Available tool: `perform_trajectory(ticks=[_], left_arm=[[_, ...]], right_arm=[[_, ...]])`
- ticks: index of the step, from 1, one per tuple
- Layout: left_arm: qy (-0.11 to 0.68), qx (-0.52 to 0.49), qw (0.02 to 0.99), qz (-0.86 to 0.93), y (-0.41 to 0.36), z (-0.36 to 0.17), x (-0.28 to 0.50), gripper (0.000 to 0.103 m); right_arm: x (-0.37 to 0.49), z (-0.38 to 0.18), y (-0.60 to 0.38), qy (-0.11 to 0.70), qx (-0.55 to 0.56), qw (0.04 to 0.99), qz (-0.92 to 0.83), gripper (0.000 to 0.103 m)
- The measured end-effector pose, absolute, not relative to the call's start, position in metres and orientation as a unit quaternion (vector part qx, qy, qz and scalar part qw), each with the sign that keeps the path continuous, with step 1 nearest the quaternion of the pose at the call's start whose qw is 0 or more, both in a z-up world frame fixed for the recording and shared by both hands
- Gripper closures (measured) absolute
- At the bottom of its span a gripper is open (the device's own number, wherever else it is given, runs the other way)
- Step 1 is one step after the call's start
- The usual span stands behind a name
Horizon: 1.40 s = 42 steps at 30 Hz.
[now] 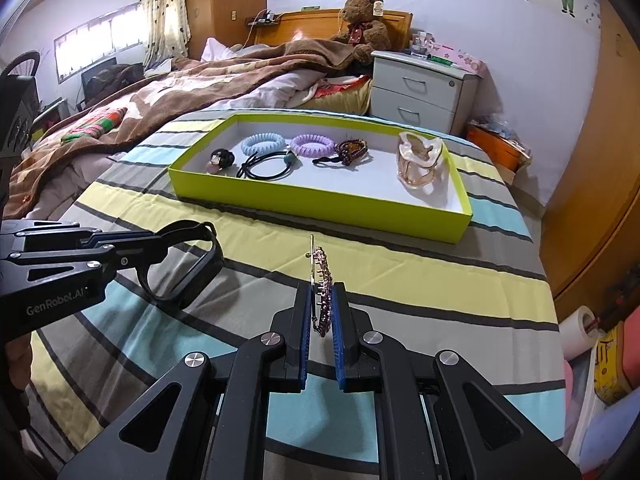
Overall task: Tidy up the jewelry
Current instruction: 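Carry the pink clip and black band into the green box with both tools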
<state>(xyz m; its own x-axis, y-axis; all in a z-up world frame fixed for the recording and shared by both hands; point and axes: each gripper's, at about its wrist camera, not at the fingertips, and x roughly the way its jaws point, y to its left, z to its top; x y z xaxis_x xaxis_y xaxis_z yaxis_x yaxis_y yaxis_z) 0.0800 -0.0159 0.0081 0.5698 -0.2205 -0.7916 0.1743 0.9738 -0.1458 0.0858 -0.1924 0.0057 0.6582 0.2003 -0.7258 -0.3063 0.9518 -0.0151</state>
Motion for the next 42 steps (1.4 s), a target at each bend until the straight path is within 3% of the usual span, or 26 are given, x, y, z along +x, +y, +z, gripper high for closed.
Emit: perform_trajectory(ticks=[22, 42], left_arm=[[0.425, -0.034, 0.898, -0.11, -0.016, 0.045, 0.115, 0.092], [0.434, -0.037, 0.895, -0.093, -0.017, 0.046, 0.179, 0.092]], right_arm=[[0.114, 0.04, -0.203, 0.366, -0.06, 0.921, 0.122, 0.093], [0.185, 0.045, -0.186, 0.37, -0.075, 0.917, 0.125, 0.093]])
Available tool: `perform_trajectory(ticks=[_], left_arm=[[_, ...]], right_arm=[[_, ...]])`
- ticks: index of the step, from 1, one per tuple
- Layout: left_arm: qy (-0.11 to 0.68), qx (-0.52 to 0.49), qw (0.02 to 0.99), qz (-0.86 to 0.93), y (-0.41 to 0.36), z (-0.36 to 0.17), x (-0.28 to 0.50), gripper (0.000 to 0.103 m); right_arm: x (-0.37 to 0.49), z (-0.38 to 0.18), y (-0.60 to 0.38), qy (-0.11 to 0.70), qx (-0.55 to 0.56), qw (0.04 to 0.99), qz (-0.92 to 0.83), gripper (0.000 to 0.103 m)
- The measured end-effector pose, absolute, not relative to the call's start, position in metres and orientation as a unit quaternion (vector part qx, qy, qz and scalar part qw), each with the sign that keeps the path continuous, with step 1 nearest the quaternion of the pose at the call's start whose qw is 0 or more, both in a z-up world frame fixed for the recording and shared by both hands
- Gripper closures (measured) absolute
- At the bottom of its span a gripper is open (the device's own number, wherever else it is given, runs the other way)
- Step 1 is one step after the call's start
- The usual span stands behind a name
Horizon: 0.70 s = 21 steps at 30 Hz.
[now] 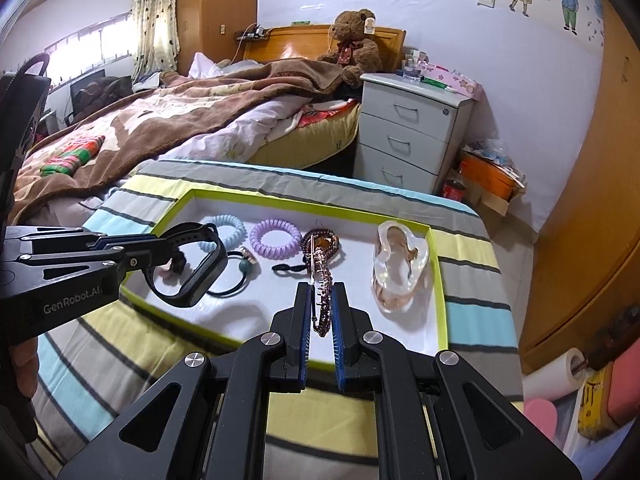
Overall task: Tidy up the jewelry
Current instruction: 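Carry the pink clip and black band into the green box with both tools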
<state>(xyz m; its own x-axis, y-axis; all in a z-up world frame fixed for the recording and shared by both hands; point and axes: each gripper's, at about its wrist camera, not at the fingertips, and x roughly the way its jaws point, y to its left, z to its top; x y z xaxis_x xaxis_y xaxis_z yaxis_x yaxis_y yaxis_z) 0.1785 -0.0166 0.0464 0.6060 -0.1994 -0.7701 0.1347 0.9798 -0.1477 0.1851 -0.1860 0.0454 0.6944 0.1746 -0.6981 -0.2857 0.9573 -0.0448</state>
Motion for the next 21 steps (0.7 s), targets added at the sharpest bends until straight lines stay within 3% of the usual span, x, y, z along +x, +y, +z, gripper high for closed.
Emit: perform_trajectory(ticks=[21], left_arm=[[0.469, -0.032, 0.879, -0.081, -0.023, 0.01, 0.207, 0.092]], right_arm=[[0.215, 0.004, -0.182, 0.413, -0.097, 0.896, 0.134, 0.093]])
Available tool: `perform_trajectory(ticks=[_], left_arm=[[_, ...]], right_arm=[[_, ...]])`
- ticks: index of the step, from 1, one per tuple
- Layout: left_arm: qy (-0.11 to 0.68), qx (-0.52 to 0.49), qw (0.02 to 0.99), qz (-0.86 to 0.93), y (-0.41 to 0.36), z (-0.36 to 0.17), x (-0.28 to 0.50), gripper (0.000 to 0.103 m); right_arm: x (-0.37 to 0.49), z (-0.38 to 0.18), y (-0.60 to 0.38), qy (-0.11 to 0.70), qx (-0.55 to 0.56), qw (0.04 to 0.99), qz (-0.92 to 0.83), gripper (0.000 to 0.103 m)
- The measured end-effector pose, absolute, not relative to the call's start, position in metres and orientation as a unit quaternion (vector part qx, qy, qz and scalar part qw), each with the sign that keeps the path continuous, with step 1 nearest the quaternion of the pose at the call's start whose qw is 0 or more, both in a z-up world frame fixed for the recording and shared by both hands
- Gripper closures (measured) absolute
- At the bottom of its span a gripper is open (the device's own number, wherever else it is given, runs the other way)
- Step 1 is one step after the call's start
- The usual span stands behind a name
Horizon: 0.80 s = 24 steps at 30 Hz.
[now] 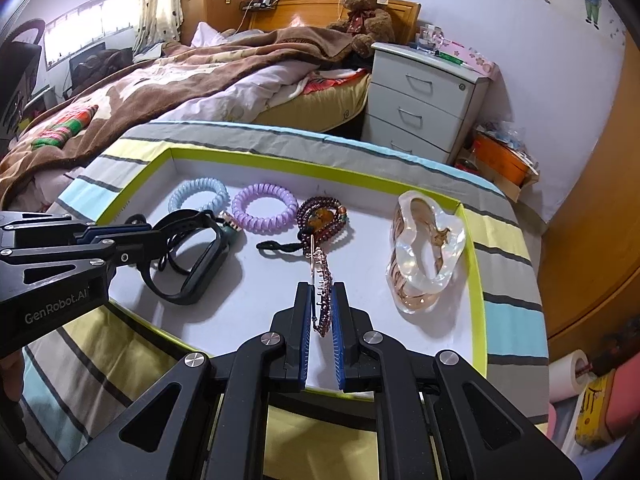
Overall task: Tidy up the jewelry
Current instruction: 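Carry the pink clip and black band into the green box with both tools, then open the right tool to drop the pink clip while the left releases the black band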
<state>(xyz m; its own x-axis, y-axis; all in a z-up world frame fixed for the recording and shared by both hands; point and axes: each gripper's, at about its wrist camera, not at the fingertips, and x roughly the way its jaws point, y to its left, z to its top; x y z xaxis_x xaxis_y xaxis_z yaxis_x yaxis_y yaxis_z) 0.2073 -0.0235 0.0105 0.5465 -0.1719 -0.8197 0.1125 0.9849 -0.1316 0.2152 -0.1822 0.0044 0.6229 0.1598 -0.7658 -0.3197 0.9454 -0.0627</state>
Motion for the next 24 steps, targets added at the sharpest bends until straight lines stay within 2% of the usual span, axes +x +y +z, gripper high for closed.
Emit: perform_trajectory(ticks=[24], left_arm=[[0.481, -0.038, 0.872, -0.084, -0.0251, 0.0033, 0.2117, 0.091]], right_arm=[[0.2191, -0.0047, -0.1855, 0.427, -0.084, 0.888, 0.152, 0.093]])
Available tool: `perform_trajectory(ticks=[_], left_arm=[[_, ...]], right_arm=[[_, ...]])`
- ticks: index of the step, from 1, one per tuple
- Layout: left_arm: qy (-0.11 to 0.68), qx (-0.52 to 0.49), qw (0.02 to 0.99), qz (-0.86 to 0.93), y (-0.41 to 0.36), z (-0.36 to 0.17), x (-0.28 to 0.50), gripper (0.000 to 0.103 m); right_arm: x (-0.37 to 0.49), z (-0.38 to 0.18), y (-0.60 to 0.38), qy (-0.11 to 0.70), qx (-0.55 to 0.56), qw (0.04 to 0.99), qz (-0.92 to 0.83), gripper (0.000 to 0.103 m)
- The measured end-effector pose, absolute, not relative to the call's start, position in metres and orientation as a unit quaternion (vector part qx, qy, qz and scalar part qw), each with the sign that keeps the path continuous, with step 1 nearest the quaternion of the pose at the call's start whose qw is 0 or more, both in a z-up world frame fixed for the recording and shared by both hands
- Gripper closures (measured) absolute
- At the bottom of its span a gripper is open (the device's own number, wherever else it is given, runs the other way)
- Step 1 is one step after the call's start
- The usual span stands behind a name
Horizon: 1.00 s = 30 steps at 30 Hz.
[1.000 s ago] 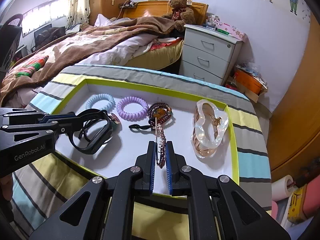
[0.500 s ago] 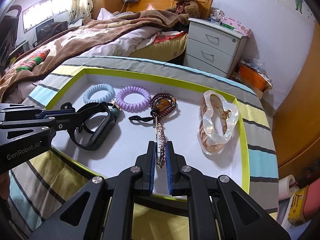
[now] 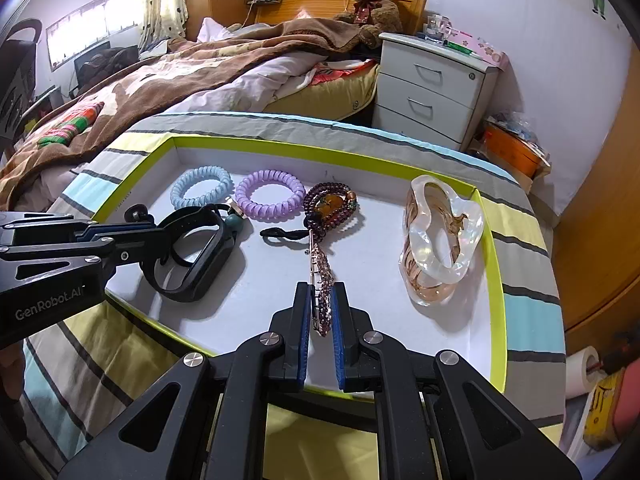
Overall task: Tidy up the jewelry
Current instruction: 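Open the right tool to drop the pink clip while the left releases the black band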
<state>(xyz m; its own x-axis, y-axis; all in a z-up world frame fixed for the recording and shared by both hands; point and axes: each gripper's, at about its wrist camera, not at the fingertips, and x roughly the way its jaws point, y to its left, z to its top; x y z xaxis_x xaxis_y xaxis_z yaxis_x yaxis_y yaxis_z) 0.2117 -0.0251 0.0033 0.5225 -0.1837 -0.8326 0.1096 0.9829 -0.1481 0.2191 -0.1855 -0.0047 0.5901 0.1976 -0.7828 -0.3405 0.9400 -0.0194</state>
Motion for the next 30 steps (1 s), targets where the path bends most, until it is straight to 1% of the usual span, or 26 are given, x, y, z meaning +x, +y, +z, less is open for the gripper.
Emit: perform_trajectory(ticks=[4, 6, 7, 8, 10, 19, 22, 24, 25, 27, 30], left_arm=[[0.482, -0.039, 0.871, -0.085, -0.0265, 0.0032, 0.2107, 0.091], [0.482, -0.043, 0.871, -0.087, -0.0261, 0.003, 0.2106, 0.087], [0.482, -0.044, 0.871, -0.087, -0.0261, 0.0029, 0.2104, 0.084], [0.482, -0.043, 0.871, -0.088, -0.0263, 0.0031, 0.2103, 0.082], [0.481, -0.043, 0.871, -0.09, -0.027, 0.0035, 0.2095, 0.08], [0.481, -0.042, 0.871, -0.091, -0.0286, 0.0042, 0.2074, 0.079], [0.482, -0.042, 0.871, -0.091, -0.029, 0.0048, 0.2071, 0.078], [0.48, -0.041, 0.871, -0.09, -0.0295, 0.0056, 0.2068, 0.075], [0.48, -0.041, 0.872, -0.089, -0.0294, 0.0063, 0.2065, 0.071], [0.479, -0.041, 0.873, -0.089, -0.0291, 0.0072, 0.2053, 0.07], [0.477, -0.04, 0.873, -0.089, -0.0282, 0.0097, 0.2021, 0.066]], right_arm=[[0.2195, -0.0048, -0.1871, 0.428, -0.077, 0.888, 0.153, 0.093], [0.2189, -0.0045, -0.1869, 0.427, -0.076, 0.888, 0.152, 0.092], [0.2193, -0.0045, -0.1872, 0.428, -0.076, 0.888, 0.152, 0.089], [0.2199, -0.0048, -0.1884, 0.43, -0.076, 0.887, 0.151, 0.087], [0.2199, -0.0048, -0.1891, 0.43, -0.074, 0.887, 0.15, 0.087], [0.2199, -0.0045, -0.1905, 0.428, -0.071, 0.888, 0.151, 0.086], [0.2186, -0.004, -0.1909, 0.427, -0.068, 0.889, 0.153, 0.082], [0.2168, -0.0025, -0.191, 0.424, -0.065, 0.89, 0.153, 0.081], [0.216, -0.0019, -0.1909, 0.423, -0.064, 0.891, 0.153, 0.081], [0.2143, 0.0001, -0.1925, 0.42, -0.06, 0.893, 0.152, 0.08], [0.2111, 0.0034, -0.1942, 0.416, -0.052, 0.895, 0.151, 0.075]])
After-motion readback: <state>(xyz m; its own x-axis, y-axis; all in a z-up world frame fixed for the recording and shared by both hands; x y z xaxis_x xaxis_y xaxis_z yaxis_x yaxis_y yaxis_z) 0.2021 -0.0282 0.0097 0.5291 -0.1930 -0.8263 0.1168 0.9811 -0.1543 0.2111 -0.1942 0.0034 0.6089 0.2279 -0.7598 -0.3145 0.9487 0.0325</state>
